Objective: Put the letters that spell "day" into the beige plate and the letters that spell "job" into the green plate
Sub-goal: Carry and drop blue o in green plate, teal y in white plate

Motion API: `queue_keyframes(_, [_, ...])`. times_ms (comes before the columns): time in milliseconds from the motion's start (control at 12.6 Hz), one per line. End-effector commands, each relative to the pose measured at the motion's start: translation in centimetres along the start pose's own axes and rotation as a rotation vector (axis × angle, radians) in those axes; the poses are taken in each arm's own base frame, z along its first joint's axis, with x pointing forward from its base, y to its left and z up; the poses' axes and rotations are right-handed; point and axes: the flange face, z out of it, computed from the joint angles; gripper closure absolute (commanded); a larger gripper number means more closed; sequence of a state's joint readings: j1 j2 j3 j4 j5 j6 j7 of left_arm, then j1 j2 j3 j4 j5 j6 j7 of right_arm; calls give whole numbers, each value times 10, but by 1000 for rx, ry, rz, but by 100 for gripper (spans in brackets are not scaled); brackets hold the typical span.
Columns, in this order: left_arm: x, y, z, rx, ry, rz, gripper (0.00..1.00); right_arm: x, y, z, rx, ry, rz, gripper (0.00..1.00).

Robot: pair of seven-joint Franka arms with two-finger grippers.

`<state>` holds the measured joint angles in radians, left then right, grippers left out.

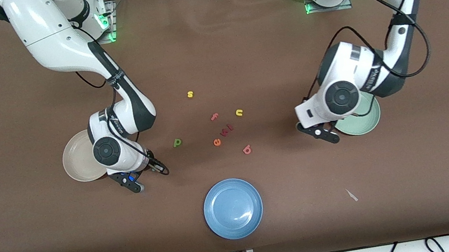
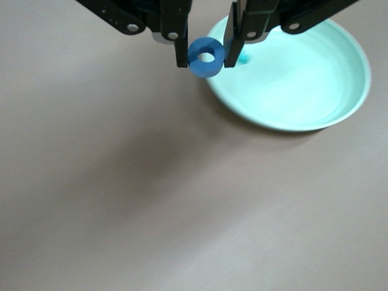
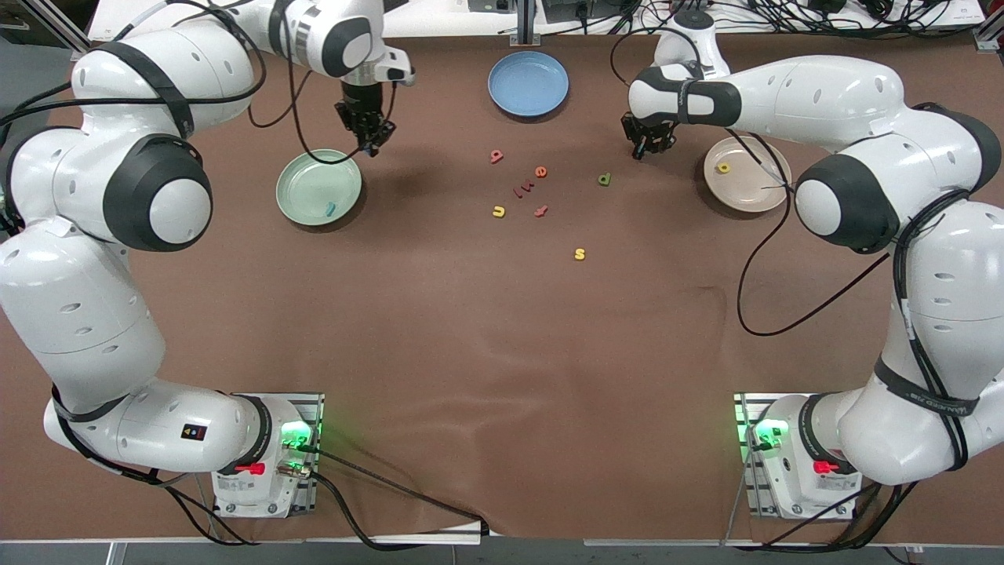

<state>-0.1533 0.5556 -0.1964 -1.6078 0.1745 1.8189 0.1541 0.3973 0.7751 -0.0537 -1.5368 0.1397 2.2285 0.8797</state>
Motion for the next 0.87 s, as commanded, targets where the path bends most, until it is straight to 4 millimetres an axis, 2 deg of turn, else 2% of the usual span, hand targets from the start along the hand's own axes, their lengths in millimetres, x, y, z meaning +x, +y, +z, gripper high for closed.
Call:
queue_keyframes(0, [-37, -52, 18, 44, -49, 98, 100, 13, 21, -37, -62, -42, -153, 100])
queue_keyframes(159, [-52, -72, 47, 112, -108, 156, 100, 18, 45, -53, -106, -82, -270, 100])
queue_keyframes(238, [-55, -73, 64, 126, -107, 168, 100, 18, 61, -61, -113, -88, -330, 100])
queue_keyframes(397, [-63, -83, 96, 126, -47, 163, 100, 25, 102, -66, -133, -113, -453, 100])
queue_keyframes(476, [-66, -87, 106, 130, -26, 163, 100, 33, 123, -66, -137, -120, -497, 100])
queue_keyframes(635, [-71, -103, 108, 166, -27, 163, 100, 41, 155, -65, -134, -120, -559, 100])
queue_keyframes(794, [-70, -103, 115, 177, -24, 173, 100, 47, 181, -59, -122, -97, -633, 100])
